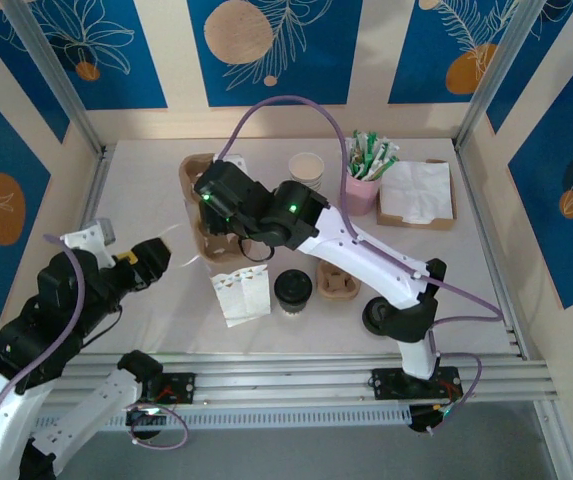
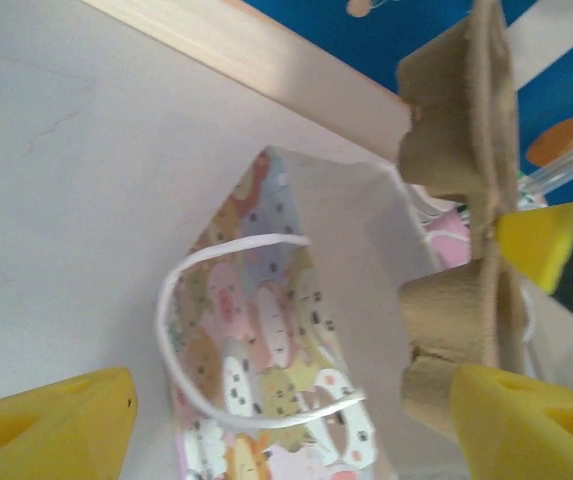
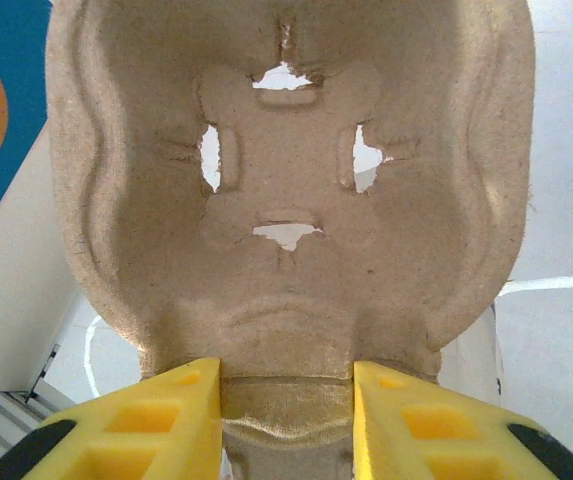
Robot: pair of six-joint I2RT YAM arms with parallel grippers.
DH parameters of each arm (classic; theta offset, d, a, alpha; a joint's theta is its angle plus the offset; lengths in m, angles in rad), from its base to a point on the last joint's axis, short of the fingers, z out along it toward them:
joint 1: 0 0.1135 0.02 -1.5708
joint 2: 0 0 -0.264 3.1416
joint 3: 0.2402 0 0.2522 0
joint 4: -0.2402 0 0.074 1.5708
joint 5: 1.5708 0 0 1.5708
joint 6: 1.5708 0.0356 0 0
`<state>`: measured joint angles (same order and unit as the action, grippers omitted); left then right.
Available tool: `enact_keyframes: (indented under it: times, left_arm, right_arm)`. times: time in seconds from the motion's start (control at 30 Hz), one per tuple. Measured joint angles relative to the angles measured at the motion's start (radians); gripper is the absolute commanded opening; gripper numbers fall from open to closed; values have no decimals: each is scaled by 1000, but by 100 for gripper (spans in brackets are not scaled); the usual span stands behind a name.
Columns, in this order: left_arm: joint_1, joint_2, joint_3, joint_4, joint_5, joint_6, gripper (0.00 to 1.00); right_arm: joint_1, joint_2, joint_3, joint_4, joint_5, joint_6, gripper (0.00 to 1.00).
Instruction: Pack the takeout coffee
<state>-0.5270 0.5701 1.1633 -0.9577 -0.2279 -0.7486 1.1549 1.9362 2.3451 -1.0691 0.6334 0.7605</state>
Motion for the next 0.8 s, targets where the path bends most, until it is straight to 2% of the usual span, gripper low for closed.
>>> enact_keyframes:
  times: [0.4,0.8]
  left_arm:
    - [0,-5,-126,-61,-11,-21,80]
    - [0,-6,-184,-58,-8,-32,67]
  right_arm:
    - [5,26,0,-43,23,8,35]
    - [21,40,0,-55,29,10,35]
